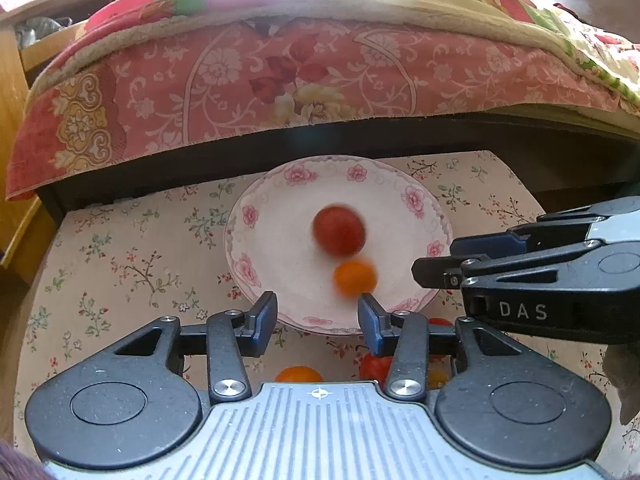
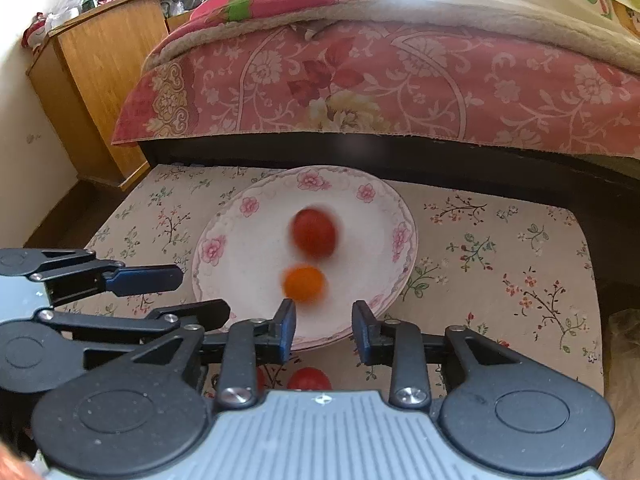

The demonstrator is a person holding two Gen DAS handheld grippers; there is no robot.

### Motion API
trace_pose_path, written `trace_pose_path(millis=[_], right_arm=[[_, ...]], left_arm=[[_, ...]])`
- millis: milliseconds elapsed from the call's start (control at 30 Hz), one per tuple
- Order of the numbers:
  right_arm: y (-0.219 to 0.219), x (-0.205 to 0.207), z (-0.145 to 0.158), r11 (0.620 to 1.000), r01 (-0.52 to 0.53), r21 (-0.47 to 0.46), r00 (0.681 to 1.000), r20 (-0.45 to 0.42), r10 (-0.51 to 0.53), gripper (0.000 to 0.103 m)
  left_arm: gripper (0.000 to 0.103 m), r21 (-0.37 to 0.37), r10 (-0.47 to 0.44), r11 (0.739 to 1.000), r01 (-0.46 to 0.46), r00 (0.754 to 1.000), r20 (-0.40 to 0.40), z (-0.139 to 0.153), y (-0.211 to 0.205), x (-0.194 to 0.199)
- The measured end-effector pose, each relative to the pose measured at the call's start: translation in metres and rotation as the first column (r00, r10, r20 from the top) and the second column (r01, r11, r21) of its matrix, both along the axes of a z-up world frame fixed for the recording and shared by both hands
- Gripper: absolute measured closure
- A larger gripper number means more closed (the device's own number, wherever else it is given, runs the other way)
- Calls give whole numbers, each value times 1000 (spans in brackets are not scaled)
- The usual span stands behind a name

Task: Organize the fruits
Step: 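Open both tools to drop the tomato and tangerine onto the plate, then move both open tools back down toward the remaining fruit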

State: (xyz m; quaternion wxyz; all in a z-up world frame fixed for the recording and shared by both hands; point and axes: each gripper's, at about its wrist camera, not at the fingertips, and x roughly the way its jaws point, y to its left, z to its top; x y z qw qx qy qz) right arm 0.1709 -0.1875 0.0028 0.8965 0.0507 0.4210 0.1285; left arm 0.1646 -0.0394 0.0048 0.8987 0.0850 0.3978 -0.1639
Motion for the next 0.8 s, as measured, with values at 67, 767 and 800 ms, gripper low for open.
trace_pose_path(millis=[67, 767, 800], right_arm=[[0, -1, 1, 1000, 3, 1, 1000, 1, -3, 66], [4, -18, 11, 1000, -25, -9, 999, 23, 26, 66], [4, -19, 11, 1000, -26, -10, 999, 23, 26, 66]], left_arm=[[50, 1, 1, 1000, -1, 1000, -1, 0, 0, 1], [47, 7, -5, 1000, 5, 1000, 2, 4, 0, -14], [47, 7, -7, 1000, 7, 1000, 0, 5, -1, -15]])
